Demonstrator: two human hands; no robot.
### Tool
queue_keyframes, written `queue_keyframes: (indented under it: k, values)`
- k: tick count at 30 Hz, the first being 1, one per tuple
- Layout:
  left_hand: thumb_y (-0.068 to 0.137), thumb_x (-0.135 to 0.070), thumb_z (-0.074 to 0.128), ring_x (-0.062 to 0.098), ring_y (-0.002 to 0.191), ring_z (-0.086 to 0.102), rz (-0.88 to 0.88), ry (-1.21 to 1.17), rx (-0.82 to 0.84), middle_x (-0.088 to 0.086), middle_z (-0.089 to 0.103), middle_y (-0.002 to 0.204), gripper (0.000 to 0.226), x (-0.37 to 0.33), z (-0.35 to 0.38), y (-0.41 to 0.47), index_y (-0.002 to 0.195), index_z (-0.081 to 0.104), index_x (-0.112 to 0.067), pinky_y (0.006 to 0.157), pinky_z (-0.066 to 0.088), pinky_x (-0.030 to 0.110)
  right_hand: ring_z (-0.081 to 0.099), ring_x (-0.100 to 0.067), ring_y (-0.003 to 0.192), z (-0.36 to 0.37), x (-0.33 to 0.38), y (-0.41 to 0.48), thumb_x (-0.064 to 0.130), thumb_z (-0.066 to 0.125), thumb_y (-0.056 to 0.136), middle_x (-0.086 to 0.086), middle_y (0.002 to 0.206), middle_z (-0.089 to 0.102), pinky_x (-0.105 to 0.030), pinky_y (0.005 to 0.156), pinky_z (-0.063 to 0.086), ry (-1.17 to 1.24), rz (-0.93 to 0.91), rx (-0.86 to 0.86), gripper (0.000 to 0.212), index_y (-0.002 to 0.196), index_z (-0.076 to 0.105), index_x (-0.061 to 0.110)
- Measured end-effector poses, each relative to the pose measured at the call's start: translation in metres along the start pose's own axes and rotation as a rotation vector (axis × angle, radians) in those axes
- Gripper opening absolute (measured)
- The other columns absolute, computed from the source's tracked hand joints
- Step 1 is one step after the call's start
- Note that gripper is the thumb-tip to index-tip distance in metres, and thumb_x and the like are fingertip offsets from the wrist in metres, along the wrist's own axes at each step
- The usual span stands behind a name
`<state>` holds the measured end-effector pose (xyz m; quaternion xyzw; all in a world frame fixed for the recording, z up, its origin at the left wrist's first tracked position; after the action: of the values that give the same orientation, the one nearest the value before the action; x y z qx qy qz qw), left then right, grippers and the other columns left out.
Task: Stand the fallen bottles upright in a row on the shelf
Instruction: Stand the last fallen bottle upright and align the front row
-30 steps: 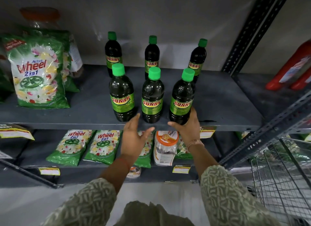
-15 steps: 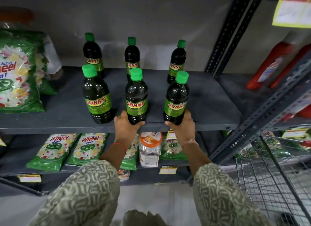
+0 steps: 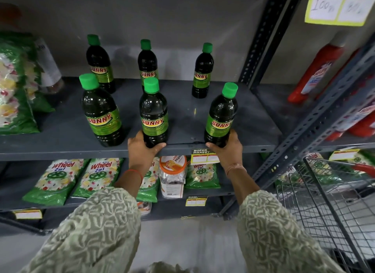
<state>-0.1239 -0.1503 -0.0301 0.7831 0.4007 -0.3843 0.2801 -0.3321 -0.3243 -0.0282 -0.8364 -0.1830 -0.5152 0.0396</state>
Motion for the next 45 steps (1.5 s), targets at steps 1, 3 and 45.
queue_keyframes:
  k: [1,3,45]
  values:
    - [0.063,-0.027,0.080,0.038,0.107,0.049,0.005,-0.005,0.003,0.025,0.061,0.106,0.063,0.000,0.000,0.000,0.115,0.053,-0.003,0.089,0.047,0.044,0.058,-0.028,0.106,0.000,-0.001,0.000,0.019,0.082,0.061,-0.014,0.114,0.062,-0.039,0.090,0.049,-0.010,0.003,0.003,0.066,0.116,0.047,0.008]
    - [0.064,-0.025,0.080,0.038,0.108,0.049,0.018,0.001,0.016,0.023,0.061,0.107,0.063,0.000,0.000,0.000,0.116,0.052,-0.003,0.091,0.047,0.045,0.058,-0.029,0.105,0.000,-0.003,0.001,0.020,0.082,0.061,-0.015,0.113,0.062,-0.043,0.091,0.050,-0.014,0.014,0.013,0.065,0.114,0.046,0.008]
    - [0.064,-0.021,0.080,0.034,0.113,0.057,-0.031,-0.040,-0.204,0.019,0.068,0.112,0.056,0.093,-0.146,0.033,0.113,0.056,-0.007,0.118,0.017,0.049,0.051,-0.030,0.115,0.155,0.091,-0.050,0.019,0.080,0.064,-0.018,0.123,0.055,-0.032,0.092,0.041,0.026,-0.079,0.201,0.078,0.129,0.038,0.006]
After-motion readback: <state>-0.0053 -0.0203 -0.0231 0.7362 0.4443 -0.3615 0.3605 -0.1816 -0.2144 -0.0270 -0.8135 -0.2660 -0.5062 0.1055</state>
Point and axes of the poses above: each hand's wrist, its own y-axis towards the middle knuckle, its own z-axis out of the palm, x = y × z, the point moved 6 cm from there along y, towards the middle knuckle
